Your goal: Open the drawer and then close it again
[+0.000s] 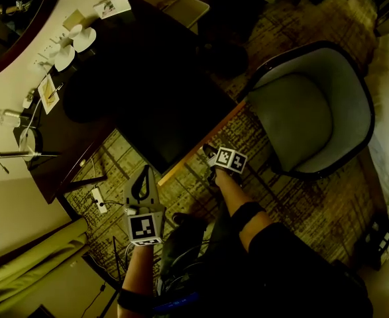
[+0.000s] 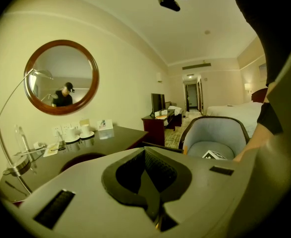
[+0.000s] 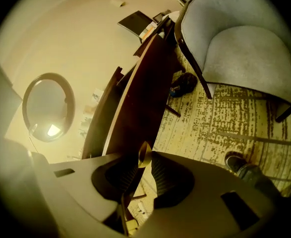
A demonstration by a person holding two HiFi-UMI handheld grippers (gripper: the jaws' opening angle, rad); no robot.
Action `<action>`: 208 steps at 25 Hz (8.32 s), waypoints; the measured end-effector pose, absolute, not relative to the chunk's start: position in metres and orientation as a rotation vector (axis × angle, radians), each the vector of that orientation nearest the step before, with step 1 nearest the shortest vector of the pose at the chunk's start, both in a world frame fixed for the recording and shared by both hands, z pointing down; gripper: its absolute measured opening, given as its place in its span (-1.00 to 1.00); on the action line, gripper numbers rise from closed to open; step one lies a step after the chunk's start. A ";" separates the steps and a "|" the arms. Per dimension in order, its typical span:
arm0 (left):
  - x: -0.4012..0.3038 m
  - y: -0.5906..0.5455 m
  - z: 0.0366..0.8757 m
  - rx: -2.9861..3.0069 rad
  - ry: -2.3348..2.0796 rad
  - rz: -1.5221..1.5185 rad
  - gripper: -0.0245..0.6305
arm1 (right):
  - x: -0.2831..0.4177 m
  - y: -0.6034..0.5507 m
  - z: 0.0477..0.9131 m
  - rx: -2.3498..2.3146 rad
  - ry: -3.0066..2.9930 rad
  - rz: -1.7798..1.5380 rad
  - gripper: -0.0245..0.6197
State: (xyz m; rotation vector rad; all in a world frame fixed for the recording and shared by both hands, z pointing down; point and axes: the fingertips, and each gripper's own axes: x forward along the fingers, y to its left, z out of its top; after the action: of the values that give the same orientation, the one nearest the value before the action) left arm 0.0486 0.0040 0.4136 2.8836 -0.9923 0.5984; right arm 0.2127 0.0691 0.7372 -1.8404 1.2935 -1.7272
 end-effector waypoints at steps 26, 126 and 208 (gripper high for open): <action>-0.076 0.005 0.328 2.688 -1.430 0.515 -0.93 | 0.125 0.006 0.348 -2.110 2.663 -0.517 -0.92; -0.332 -0.250 0.714 1.427 -1.233 -0.840 -0.78 | -0.234 -0.167 0.668 -1.438 3.322 -0.750 -0.92; -0.323 0.081 0.436 1.835 -1.524 -0.185 -0.92 | -0.198 -0.008 0.453 -0.999 3.435 -0.678 -0.92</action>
State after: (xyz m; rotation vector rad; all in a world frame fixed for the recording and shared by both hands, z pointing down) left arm -0.3228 0.0814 0.4362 1.8350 -1.5241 -0.1853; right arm -0.1981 -0.0079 0.4526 -0.9989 3.4348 -0.6784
